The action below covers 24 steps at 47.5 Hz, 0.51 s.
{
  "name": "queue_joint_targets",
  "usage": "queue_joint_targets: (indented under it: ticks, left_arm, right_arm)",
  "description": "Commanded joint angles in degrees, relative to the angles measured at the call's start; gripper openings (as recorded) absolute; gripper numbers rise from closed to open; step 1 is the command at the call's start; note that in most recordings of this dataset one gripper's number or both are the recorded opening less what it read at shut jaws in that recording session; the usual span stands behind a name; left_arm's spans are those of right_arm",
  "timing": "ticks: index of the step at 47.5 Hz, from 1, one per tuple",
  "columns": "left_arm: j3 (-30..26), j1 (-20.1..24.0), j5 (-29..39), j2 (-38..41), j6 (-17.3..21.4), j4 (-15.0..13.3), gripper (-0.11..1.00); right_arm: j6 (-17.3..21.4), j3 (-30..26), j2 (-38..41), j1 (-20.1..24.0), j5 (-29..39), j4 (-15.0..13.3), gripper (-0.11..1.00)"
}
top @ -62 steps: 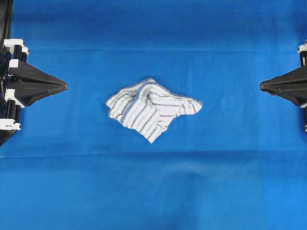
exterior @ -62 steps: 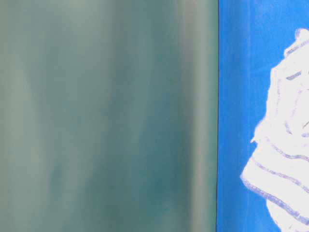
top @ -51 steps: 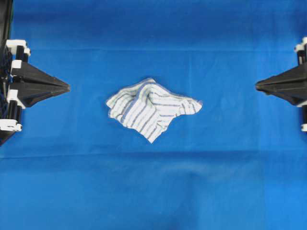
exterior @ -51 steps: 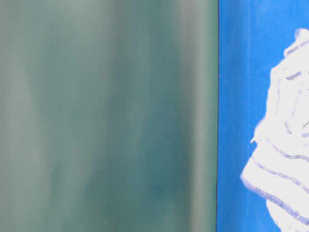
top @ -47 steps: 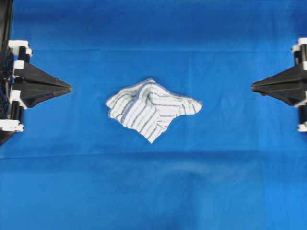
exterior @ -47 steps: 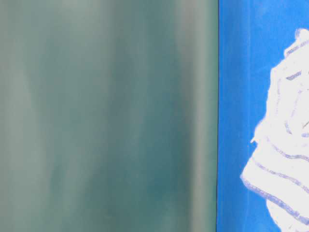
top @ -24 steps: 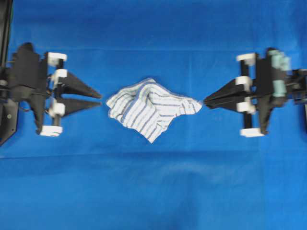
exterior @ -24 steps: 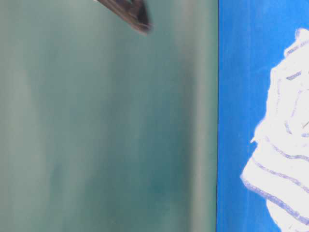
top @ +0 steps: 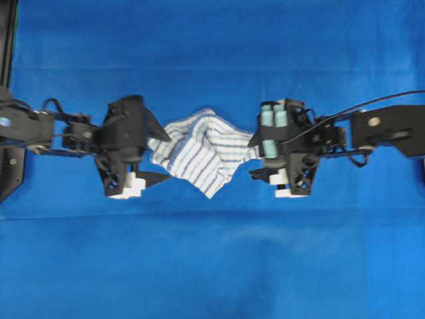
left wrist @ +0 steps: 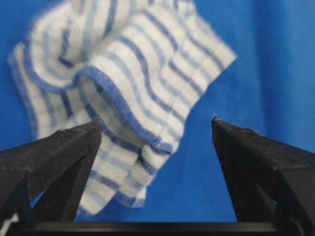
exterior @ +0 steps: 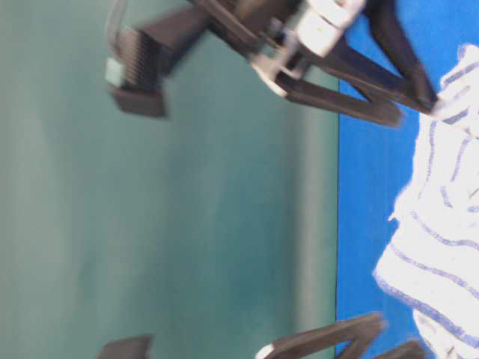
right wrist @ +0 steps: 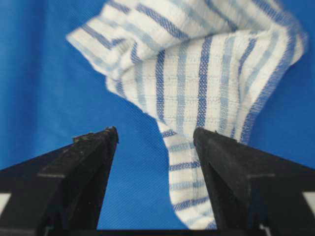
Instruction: Lift the towel with both arms.
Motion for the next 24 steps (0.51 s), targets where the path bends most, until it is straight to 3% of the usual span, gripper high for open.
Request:
queue_joint_targets:
  ticks: [1, 11, 24]
  left_arm:
    - [-2.37, -0.09, -0.7, 3.25, 0.18, 0.0, 0.89]
    - [-3.96, 0.0, -1.14, 9.76, 0.26, 0.0, 0.89]
    - [-4.22, 0.7, -0.88, 11.51, 0.18, 0.0, 0.83]
  right_arm:
    - [-0.18, -1.93, 1.76, -0.7, -0.79, -0.26, 0.66]
    - [-0.18, -3.34, 6.24, -1.05, -2.11, -0.79, 0.66]
    - [-0.09, -3.43, 7.38, -1.41, -2.99, -0.79, 0.64]
